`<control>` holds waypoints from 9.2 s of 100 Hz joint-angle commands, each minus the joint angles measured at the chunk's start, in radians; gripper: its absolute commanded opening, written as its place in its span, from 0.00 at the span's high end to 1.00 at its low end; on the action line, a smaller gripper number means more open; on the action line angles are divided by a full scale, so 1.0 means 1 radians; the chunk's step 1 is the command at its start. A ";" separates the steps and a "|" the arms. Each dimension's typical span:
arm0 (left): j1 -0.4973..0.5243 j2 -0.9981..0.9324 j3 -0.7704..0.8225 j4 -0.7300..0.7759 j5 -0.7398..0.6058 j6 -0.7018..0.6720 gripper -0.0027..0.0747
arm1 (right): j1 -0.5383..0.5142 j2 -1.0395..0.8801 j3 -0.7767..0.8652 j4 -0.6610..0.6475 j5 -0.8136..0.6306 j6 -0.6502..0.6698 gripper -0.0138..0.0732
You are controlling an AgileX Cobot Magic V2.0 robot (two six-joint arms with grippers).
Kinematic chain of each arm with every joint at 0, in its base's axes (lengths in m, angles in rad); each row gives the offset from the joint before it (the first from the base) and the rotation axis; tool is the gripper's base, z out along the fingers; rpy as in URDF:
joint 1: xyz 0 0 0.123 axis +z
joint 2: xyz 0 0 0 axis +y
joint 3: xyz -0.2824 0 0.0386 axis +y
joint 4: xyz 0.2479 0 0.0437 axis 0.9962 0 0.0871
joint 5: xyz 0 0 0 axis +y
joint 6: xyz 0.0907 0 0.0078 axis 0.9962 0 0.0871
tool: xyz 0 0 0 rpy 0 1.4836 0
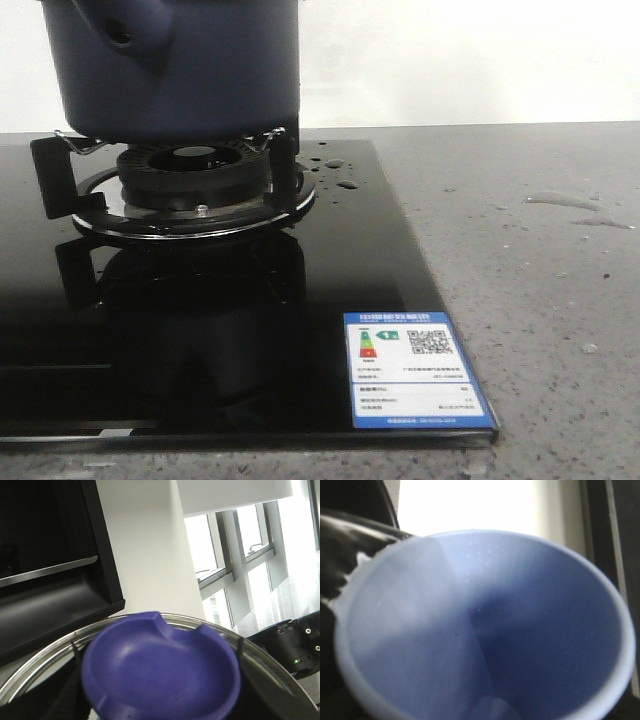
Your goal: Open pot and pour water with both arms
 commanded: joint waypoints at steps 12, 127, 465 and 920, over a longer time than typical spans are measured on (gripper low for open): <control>0.005 -0.010 -0.034 -0.073 -0.015 -0.010 0.65 | -0.032 -0.046 -0.044 -0.068 -0.062 0.000 0.58; 0.005 -0.010 -0.034 -0.055 -0.015 -0.010 0.65 | -0.041 0.021 -0.278 -0.365 -0.055 0.247 0.58; -0.064 0.538 -0.054 -0.153 0.019 0.176 0.10 | -0.509 -1.029 0.817 0.396 -0.326 0.920 0.92; 0.045 -0.860 1.145 1.574 -0.452 -1.411 0.99 | -0.625 -1.633 1.407 0.924 0.250 0.444 0.93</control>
